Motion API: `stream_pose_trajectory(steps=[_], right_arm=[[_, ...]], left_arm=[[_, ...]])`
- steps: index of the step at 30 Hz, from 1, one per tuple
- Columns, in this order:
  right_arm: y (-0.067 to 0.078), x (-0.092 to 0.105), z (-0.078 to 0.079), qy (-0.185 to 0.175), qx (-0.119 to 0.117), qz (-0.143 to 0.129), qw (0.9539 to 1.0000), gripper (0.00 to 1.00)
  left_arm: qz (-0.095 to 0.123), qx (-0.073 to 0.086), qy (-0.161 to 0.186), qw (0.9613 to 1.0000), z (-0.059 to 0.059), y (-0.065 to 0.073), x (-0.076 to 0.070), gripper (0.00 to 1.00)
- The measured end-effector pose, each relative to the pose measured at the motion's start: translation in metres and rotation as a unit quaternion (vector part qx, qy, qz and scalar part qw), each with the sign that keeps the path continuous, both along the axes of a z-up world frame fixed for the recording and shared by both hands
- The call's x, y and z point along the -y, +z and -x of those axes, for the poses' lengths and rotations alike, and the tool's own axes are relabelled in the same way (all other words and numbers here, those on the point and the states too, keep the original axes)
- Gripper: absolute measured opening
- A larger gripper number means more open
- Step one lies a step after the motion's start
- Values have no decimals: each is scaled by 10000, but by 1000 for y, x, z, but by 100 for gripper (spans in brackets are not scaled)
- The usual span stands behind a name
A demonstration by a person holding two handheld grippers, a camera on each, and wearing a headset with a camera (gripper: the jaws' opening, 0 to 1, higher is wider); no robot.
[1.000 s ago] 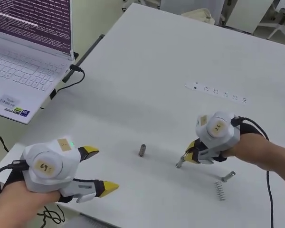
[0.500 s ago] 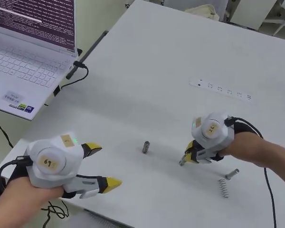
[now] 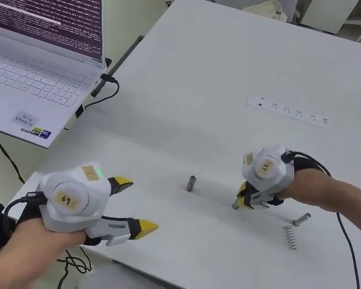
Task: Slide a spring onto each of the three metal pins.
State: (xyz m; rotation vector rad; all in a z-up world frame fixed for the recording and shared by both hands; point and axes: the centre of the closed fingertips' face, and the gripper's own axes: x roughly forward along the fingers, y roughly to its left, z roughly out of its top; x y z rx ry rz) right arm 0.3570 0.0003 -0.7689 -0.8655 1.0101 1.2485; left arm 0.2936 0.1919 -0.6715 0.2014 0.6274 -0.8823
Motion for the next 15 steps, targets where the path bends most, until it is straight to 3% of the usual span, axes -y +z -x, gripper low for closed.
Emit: stream_pose_trajectory(steps=[10, 15], right_arm=[[0, 2, -1, -52, 41, 2, 10000, 15], [8, 7, -2, -118, 150, 1, 9998, 22]], left_arm=[[-14, 15, -6, 10000, 0, 3, 1, 55], [-30, 40, -42, 10000, -1, 4, 3, 55]])
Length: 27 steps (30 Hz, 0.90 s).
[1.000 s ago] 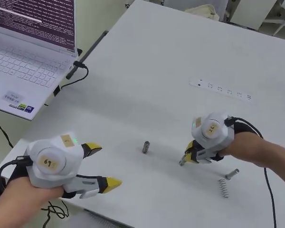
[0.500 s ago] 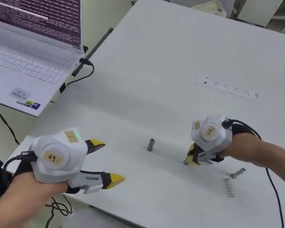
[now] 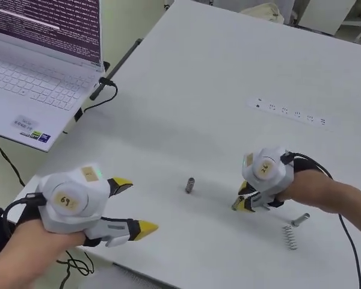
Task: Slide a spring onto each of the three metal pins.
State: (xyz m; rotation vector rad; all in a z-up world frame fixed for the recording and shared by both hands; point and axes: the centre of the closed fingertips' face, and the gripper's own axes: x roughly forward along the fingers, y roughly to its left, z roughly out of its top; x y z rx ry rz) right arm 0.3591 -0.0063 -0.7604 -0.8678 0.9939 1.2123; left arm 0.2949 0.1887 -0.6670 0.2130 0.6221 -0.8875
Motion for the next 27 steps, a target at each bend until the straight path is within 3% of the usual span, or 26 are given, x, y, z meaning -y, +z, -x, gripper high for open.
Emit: stream_pose_trajectory(steps=[8, 15, 27], right_arm=[[17, 11, -4, -229, 253, -80, 9994, 30], [29, 21, -3, -720, 423, -375, 9958, 33], [50, 40, 9, -1485, 690, -920, 9822, 36]], left_arm=[[8, 48, -25, 10000, -1, 6, 4, 55], [10, 80, -27, 10000, 1, 10, 6, 55], [63, 156, 56, 9998, 2, 22, 13, 55]])
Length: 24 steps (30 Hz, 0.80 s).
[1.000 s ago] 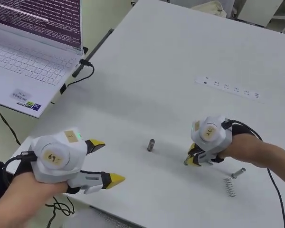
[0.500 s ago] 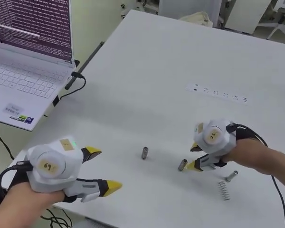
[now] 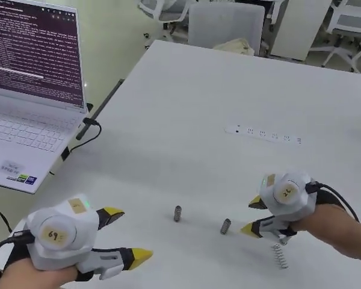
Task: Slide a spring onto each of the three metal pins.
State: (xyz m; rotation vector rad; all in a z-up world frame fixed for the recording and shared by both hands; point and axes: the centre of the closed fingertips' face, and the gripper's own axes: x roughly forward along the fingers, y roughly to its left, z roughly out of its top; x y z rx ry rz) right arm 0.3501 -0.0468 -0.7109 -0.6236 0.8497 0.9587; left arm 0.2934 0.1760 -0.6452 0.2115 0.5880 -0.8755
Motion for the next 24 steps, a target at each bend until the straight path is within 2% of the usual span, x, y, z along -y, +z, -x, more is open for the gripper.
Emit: stream_pose_trajectory(steps=[13, 24], right_arm=[[16, 17, 8, -570, 243, -506, 9968, 37], [39, 27, 8, -1082, 574, -1042, 9870, 38]], left_arm=[[-10, 58, 65, 10000, 2, 8, 3, 55], [16, 80, 196, 9998, 0, 12, 1, 54]])
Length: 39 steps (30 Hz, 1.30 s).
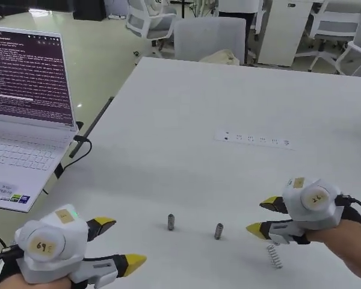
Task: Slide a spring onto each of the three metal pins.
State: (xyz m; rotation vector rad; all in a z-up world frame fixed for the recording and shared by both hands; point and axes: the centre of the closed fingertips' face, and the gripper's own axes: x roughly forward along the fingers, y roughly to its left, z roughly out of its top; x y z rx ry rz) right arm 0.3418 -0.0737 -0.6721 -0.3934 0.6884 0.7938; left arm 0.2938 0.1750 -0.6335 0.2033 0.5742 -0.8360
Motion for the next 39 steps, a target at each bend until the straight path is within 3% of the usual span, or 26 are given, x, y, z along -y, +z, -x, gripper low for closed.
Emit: stream_pose_trajectory(steps=[9, 18, 28, 39], right_arm=[[12, 13, 9, -389, 186, -258, 9987, 41], [33, 28, 21, -789, 445, -596, 9941, 44], [41, 47, 32, -1189, 547, -806, 9881, 47], [41, 62, 54, -1553, 555, -914, 9821, 52]], left_arm=[[51, 25, 96, 9999, -4, 5, 2, 54], [58, 30, 139, 9999, -8, 7, 4, 54], [70, 60, 163, 9998, -15, 10, 6, 54], [68, 61, 149, 9998, -20, 11, 9, 54]])
